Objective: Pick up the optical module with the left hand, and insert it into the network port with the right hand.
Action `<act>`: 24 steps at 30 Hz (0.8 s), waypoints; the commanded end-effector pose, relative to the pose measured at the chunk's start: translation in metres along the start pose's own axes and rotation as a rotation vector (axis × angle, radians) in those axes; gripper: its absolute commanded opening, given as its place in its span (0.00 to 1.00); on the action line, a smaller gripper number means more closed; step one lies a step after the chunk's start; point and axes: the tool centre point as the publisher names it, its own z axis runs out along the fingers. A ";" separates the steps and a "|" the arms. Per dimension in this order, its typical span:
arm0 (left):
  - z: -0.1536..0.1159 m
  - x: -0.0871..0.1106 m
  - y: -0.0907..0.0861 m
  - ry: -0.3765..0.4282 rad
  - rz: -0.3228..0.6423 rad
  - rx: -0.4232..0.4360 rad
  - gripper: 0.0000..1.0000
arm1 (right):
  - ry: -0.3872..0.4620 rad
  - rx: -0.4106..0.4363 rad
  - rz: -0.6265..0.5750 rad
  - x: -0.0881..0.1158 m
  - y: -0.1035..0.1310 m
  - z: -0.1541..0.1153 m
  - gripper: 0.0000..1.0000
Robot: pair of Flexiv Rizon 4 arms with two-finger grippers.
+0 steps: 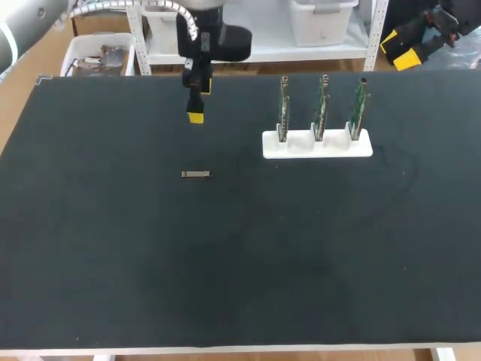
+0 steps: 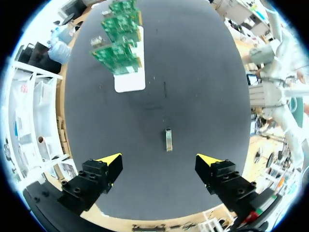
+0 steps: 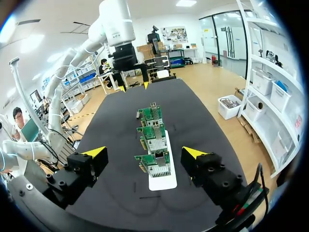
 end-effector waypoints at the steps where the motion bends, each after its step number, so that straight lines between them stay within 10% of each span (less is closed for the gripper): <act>1: 0.008 -0.004 -0.015 0.059 0.046 -0.065 1.00 | 0.002 -0.153 0.001 -0.002 -0.008 -0.002 1.00; 24: 0.056 0.005 -0.033 0.028 -0.101 -0.015 1.00 | 0.002 -0.153 0.001 -0.002 -0.008 -0.002 1.00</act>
